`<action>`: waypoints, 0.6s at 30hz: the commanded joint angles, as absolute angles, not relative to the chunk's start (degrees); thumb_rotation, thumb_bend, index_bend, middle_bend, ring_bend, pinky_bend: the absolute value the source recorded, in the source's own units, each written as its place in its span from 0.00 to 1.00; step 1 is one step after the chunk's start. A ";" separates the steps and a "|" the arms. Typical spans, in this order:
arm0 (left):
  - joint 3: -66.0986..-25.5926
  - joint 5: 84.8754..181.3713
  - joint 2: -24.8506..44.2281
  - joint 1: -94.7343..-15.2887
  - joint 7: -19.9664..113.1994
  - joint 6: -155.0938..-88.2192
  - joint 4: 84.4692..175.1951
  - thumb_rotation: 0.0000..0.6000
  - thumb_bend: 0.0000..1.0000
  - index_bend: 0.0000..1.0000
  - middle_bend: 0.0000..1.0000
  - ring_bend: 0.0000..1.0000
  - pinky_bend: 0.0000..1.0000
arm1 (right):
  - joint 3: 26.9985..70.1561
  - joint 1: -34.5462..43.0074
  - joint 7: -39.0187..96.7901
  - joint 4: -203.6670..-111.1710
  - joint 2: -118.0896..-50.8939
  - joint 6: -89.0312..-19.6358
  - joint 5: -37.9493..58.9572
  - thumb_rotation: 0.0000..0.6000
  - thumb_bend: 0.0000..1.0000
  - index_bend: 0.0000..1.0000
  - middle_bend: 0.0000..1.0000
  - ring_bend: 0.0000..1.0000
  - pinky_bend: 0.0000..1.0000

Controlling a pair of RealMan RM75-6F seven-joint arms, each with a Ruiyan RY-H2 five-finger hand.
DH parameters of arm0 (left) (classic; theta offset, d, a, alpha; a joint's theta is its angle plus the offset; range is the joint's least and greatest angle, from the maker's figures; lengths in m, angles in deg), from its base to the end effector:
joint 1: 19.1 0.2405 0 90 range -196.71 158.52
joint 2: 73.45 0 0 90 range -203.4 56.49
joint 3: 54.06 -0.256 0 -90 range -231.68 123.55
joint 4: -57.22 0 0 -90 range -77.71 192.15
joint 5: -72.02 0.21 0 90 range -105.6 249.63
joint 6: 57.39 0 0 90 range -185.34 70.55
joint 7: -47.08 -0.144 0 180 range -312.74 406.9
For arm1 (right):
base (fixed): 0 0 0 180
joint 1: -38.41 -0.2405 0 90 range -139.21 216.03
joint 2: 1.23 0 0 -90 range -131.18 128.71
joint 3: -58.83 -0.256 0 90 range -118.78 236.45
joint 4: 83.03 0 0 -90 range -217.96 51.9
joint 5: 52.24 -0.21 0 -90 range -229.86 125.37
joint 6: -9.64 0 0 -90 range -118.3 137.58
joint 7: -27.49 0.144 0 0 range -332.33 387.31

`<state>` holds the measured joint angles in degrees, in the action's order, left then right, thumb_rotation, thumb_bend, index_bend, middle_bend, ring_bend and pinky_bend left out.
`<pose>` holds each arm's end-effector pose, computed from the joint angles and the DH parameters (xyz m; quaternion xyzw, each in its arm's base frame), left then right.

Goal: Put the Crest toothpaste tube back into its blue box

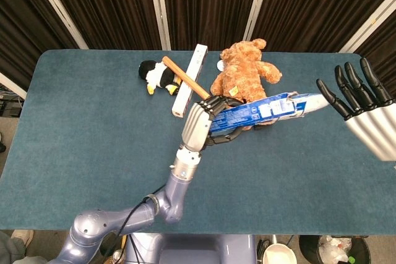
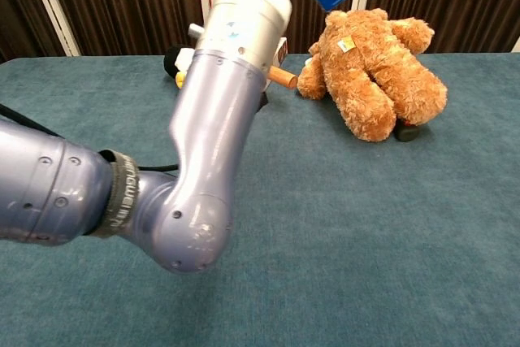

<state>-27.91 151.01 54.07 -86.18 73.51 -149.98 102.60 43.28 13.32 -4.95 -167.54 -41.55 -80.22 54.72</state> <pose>0.0504 0.3483 -0.0544 -0.4269 -0.3448 -0.8164 0.1796 -0.1732 -0.2908 0.3100 0.6760 0.2832 0.2722 0.6236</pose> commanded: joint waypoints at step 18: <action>-26.65 152.36 49.44 -78.52 79.70 -155.53 108.13 1.00 0.55 0.36 0.49 0.43 0.56 | 42.93 13.92 -4.75 -167.78 -43.37 -82.80 54.03 1.00 0.41 0.00 0.20 0.10 0.06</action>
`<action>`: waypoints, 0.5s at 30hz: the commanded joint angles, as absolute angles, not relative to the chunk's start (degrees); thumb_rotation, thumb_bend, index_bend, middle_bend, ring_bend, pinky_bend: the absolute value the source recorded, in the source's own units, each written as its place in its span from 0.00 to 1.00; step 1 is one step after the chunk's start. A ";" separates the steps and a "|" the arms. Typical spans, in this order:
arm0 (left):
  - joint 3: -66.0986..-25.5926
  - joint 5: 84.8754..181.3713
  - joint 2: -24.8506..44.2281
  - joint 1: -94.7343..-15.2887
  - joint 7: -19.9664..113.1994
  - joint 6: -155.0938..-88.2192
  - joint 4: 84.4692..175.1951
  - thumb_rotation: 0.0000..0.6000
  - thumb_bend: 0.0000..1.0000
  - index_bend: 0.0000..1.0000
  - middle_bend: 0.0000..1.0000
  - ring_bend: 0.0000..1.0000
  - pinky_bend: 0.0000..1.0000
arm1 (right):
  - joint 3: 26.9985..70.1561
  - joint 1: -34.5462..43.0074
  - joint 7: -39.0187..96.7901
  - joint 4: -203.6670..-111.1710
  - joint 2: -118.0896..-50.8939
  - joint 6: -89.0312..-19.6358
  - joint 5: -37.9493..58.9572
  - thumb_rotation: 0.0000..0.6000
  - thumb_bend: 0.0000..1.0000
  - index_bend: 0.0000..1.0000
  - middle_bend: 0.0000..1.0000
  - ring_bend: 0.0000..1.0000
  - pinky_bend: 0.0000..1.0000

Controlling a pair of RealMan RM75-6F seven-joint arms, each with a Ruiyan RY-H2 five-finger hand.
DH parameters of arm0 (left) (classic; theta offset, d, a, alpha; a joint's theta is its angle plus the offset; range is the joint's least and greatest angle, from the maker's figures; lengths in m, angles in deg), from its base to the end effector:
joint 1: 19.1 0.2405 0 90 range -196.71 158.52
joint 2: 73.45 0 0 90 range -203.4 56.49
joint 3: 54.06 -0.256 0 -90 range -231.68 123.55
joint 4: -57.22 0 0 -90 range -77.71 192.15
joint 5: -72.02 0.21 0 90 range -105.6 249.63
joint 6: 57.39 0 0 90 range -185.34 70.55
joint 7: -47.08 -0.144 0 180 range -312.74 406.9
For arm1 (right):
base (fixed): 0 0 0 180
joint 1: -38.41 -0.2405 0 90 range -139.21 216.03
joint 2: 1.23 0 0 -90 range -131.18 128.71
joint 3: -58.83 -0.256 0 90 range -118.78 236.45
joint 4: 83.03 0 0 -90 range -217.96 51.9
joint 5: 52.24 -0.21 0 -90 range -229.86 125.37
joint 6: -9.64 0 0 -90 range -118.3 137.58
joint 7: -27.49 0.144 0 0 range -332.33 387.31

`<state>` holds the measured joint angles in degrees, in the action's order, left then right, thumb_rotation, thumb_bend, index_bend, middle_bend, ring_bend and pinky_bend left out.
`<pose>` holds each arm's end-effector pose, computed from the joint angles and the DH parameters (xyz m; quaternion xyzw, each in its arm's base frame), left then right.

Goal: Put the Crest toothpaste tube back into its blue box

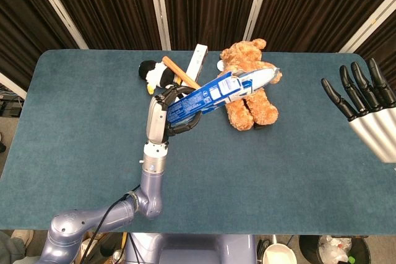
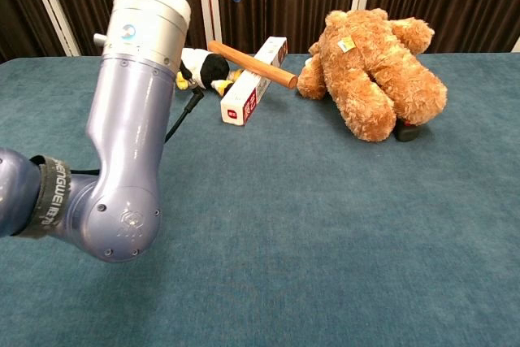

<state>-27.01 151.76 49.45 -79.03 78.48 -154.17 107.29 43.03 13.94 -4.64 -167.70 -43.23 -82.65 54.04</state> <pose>0.0067 0.3580 -0.0212 -0.3606 -0.3513 -0.8436 0.1867 -0.1740 -0.2871 0.3068 0.6625 0.2726 0.2976 0.6310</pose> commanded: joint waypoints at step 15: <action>-24.52 153.78 49.83 -74.06 85.10 -164.03 111.28 1.00 0.50 0.32 0.45 0.40 0.55 | 43.34 14.50 -4.10 -166.86 -44.71 -83.11 53.08 1.00 0.41 0.00 0.20 0.10 0.06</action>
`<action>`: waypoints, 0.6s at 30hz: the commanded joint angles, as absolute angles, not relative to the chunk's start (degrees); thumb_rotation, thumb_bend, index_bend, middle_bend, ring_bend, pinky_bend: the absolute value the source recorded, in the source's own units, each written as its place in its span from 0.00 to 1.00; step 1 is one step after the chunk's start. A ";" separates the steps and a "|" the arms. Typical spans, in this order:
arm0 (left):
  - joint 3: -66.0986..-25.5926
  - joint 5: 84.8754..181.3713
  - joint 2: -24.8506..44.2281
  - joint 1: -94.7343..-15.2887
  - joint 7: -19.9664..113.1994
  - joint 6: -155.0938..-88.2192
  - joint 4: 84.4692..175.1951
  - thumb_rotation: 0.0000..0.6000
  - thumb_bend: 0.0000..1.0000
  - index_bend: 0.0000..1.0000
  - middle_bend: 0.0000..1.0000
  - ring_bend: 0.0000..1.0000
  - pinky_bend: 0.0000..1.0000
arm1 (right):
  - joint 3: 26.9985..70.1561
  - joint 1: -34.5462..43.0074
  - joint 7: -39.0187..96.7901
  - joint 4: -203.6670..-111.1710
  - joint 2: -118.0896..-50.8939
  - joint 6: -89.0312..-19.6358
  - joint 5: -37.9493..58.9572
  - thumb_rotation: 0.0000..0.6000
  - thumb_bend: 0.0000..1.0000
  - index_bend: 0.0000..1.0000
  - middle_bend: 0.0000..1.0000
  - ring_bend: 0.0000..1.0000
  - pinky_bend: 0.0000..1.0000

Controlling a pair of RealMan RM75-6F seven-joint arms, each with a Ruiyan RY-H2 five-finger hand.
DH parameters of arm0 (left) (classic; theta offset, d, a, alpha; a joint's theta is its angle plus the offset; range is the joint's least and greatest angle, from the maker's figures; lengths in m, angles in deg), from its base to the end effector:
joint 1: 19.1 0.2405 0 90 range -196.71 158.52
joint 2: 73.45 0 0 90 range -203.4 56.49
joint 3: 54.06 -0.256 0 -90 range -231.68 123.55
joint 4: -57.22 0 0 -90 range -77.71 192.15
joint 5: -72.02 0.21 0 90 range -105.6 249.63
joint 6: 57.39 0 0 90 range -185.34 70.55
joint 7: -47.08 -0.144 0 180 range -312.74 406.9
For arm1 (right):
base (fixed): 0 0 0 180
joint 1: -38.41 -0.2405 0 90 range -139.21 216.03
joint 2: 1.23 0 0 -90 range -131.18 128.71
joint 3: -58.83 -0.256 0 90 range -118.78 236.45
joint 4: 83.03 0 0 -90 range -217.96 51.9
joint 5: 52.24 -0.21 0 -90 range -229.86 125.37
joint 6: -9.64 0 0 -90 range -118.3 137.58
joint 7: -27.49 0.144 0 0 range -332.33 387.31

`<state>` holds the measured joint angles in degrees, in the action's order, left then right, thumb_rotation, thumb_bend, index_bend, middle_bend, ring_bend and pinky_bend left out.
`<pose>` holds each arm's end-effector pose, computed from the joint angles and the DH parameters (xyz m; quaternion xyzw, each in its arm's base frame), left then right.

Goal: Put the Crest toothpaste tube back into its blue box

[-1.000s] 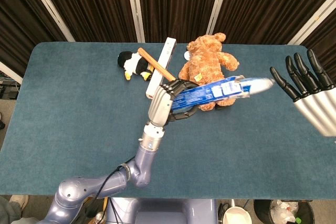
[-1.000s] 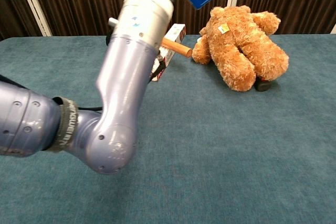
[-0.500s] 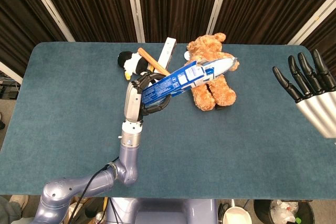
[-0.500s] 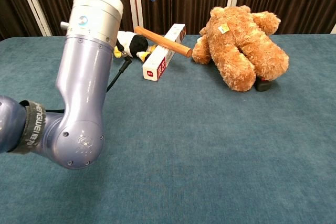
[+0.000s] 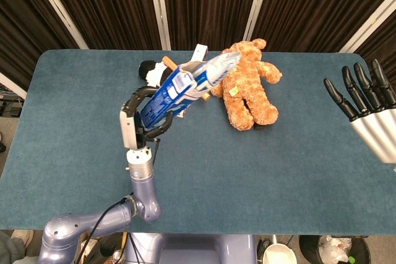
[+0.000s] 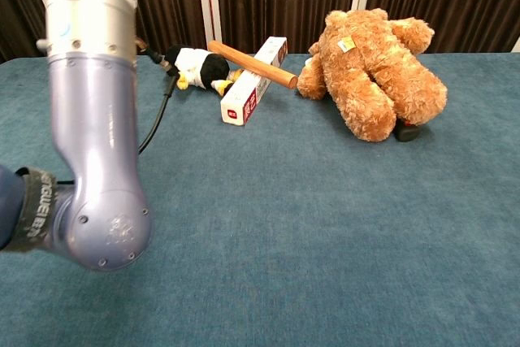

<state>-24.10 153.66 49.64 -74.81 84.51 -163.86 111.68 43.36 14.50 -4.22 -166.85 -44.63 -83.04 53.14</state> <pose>-0.0126 0.3403 0.0038 -0.2496 -0.3348 -0.8960 0.1513 -0.1817 -0.2869 0.3037 0.6609 0.2580 0.2995 0.6380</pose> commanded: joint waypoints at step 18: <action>-24.14 156.41 49.77 -74.49 86.64 -164.72 111.03 1.00 0.54 0.36 0.49 0.43 0.58 | 43.37 14.45 -3.98 -166.87 -44.86 -83.12 53.00 1.00 0.41 0.00 0.20 0.10 0.06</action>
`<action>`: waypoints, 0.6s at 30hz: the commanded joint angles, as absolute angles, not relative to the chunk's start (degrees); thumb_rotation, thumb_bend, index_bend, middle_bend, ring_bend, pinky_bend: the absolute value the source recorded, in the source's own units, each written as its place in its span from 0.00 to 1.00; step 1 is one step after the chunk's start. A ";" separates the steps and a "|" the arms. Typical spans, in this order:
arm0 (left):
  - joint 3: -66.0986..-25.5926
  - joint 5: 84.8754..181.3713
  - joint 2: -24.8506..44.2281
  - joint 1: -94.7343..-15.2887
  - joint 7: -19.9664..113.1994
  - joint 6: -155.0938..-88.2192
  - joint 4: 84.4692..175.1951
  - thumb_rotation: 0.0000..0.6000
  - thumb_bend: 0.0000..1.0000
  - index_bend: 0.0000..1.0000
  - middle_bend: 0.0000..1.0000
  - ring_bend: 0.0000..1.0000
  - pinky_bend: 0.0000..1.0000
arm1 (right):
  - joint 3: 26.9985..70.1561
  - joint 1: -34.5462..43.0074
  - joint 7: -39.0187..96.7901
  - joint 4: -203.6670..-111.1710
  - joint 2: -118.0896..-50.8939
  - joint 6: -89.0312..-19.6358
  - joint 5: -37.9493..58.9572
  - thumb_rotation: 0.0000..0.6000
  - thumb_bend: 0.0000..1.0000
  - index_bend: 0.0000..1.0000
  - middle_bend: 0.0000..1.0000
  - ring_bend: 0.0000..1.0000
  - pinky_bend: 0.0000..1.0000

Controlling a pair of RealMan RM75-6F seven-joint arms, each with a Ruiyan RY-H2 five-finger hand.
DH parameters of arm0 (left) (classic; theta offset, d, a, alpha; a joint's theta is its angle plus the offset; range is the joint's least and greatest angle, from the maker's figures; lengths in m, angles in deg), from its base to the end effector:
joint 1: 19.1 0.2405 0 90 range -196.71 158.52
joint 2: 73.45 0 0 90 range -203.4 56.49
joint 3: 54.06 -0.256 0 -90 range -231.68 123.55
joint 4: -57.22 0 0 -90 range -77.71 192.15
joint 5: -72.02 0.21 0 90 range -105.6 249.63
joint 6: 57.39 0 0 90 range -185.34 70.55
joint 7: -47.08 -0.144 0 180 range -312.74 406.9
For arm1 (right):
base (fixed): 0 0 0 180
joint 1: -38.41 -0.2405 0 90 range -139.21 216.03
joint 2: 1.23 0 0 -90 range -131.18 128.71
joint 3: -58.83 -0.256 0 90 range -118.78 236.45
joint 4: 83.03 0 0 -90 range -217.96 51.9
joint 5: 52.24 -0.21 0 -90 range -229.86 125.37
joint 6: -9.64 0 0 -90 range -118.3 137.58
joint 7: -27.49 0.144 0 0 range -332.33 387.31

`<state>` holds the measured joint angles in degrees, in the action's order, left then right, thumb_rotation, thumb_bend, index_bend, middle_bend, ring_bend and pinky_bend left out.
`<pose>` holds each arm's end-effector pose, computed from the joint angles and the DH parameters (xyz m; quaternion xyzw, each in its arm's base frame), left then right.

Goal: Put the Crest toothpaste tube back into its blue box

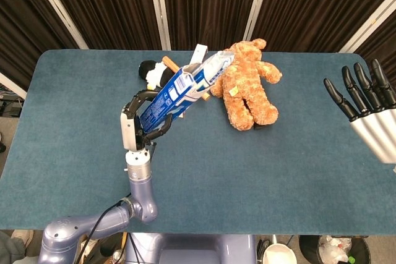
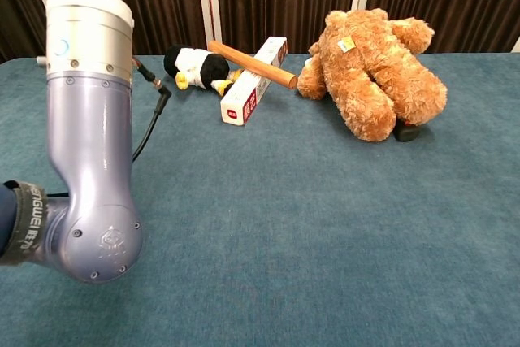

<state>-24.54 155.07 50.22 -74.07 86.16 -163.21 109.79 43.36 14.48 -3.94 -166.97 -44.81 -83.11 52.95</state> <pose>-0.0165 0.3396 -0.0008 -0.2612 -0.3341 -0.8940 0.1447 -0.1816 -0.2870 0.3030 0.6605 0.2541 0.3032 0.6382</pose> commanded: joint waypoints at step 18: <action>-26.36 156.46 47.32 -72.33 82.26 -161.28 112.71 1.00 0.61 0.48 0.63 0.56 0.68 | 43.37 14.45 -3.63 -167.32 -45.08 -83.15 52.69 1.00 0.41 0.00 0.20 0.10 0.06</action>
<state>-26.12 157.37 47.37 -72.77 82.85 -162.34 113.33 43.38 14.45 -3.63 -167.28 -45.08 -83.18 52.72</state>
